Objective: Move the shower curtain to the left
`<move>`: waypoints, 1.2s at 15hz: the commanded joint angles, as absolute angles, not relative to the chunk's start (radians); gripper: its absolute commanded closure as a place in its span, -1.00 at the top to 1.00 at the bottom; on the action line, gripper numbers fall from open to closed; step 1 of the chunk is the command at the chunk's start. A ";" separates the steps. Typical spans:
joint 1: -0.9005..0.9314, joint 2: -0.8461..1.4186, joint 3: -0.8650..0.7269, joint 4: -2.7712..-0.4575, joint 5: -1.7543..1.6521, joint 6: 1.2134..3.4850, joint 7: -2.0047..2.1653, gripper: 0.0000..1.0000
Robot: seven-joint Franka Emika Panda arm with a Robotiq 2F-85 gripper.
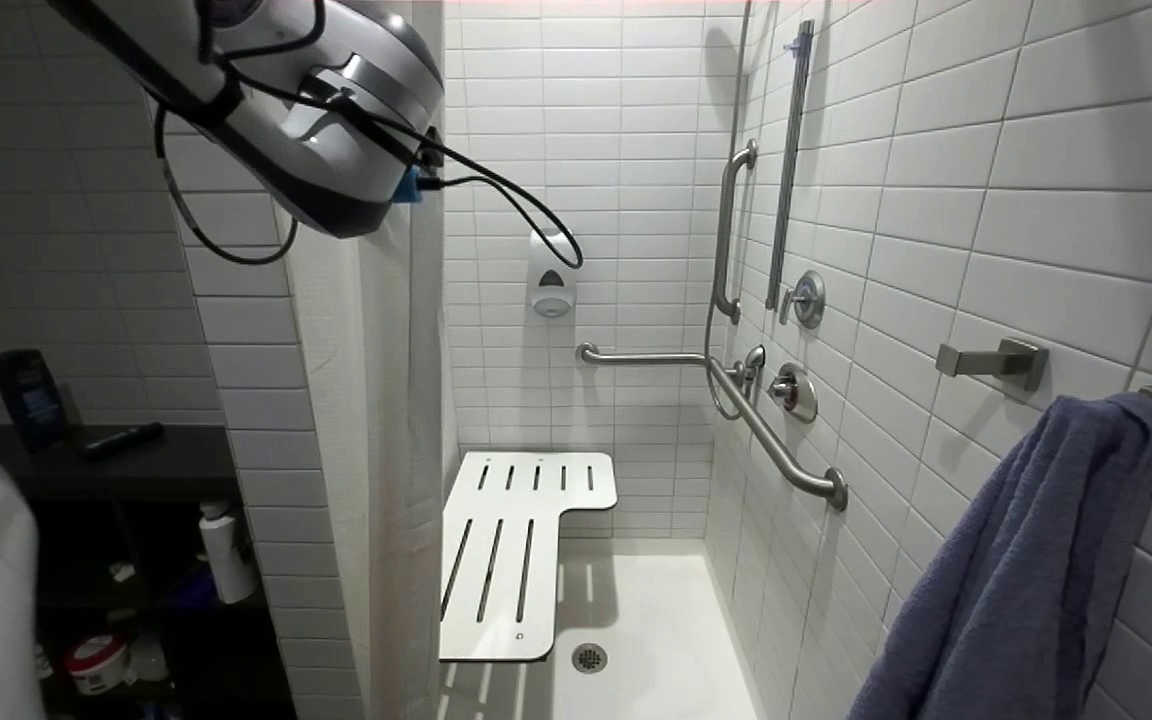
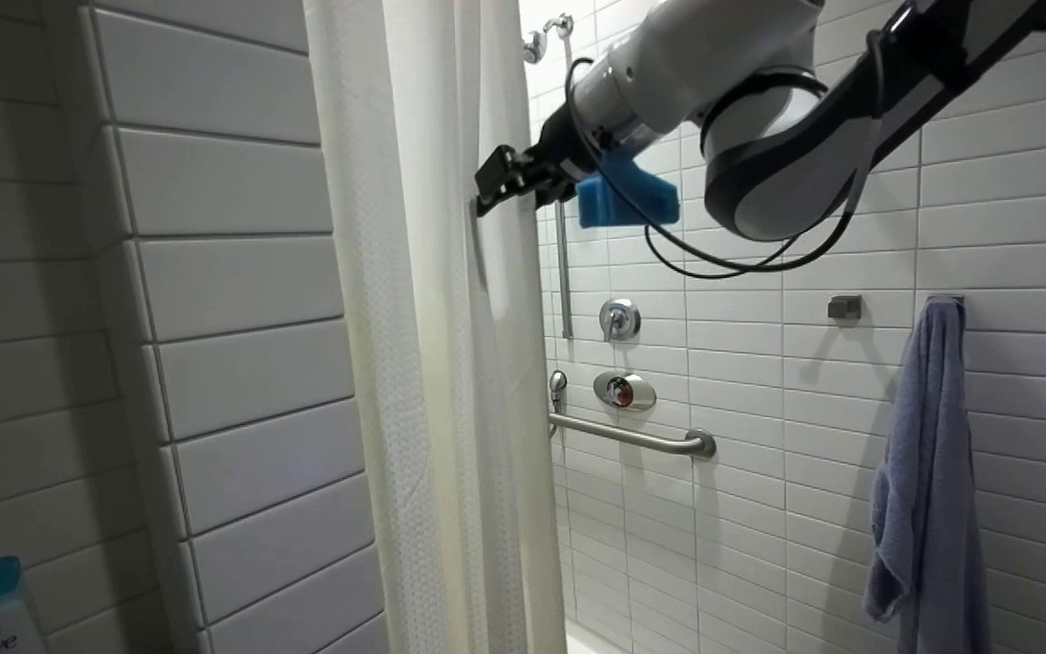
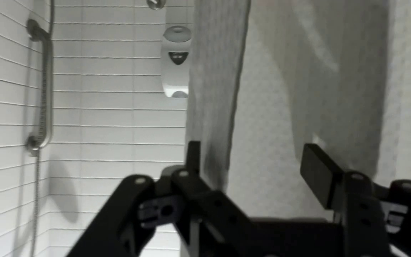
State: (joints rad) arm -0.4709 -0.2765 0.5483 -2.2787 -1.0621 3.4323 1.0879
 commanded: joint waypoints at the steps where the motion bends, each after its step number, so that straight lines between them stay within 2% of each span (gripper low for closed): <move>1: -0.443 -0.299 0.502 -2.300 -1.025 3.416 1.076 1.00; 2: -0.446 -0.312 0.491 -2.306 -1.026 3.414 1.083 0.74; 4: -0.445 -0.311 0.492 -2.306 -1.026 3.415 1.082 0.99; 10: -0.429 -0.297 0.502 -2.309 -1.029 3.391 1.089 1.00; 18: -0.449 -0.314 0.542 -2.295 -0.980 3.118 1.168 1.00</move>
